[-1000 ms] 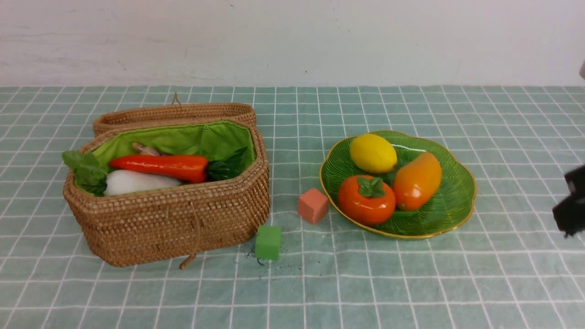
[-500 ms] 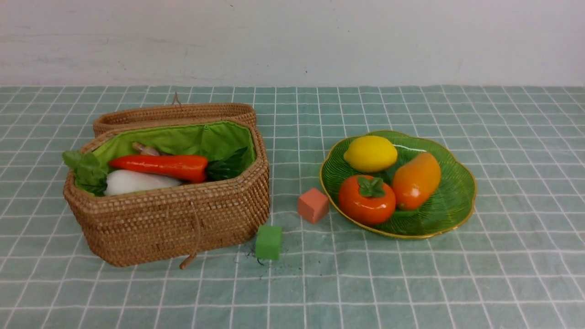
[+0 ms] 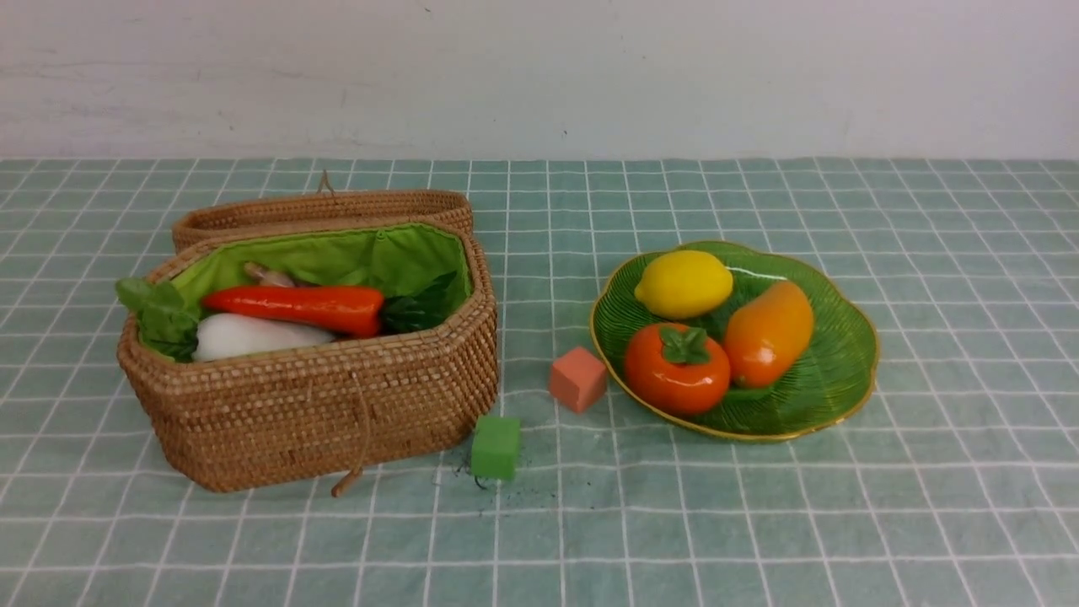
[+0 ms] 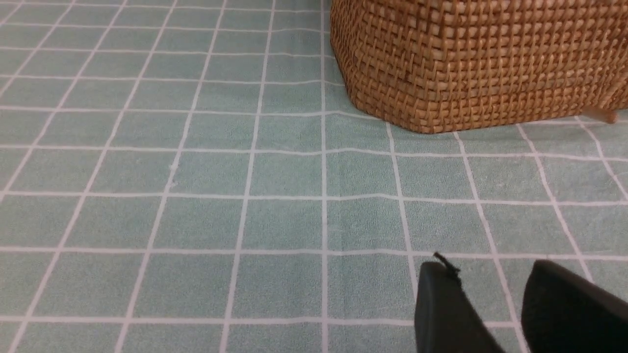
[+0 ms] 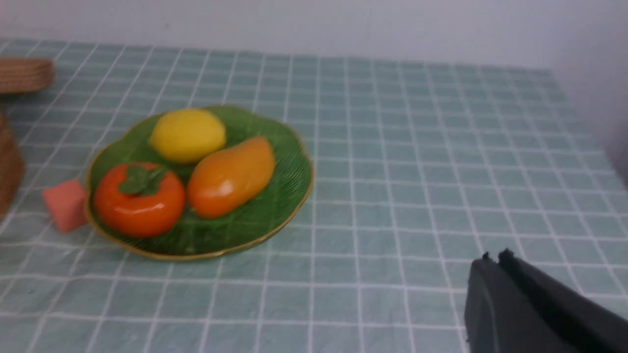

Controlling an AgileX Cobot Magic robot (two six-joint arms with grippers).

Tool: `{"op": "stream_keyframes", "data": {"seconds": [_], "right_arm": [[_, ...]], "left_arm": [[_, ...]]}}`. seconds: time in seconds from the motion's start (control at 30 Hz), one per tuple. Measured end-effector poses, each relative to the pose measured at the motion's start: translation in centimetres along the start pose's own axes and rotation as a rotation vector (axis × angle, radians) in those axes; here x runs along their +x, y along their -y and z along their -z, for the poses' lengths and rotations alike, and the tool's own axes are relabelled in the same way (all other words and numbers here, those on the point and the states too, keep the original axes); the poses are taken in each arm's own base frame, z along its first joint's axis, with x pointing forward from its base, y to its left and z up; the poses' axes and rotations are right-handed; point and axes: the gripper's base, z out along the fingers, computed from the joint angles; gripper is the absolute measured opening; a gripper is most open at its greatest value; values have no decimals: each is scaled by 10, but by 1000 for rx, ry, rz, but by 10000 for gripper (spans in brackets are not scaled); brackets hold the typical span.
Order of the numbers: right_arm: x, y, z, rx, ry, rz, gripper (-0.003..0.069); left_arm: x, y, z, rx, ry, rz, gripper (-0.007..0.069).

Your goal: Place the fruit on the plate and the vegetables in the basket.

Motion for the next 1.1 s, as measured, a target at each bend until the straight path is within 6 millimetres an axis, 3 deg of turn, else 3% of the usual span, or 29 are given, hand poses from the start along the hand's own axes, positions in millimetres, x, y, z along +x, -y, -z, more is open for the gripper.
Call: {"op": "stream_keyframes", "data": {"seconds": [0.2,0.4,1.1], "right_arm": [[88,-7,-20,20,117,13,-7],[154,-12,-44,6,-53,17,-6],[155,-10,-43,26,-75,92,9]], "left_arm": [[0,0,0,0,0,0,238],[0,0,0,0,0,0,238],[0,0,0,0,0,0,238]]}}
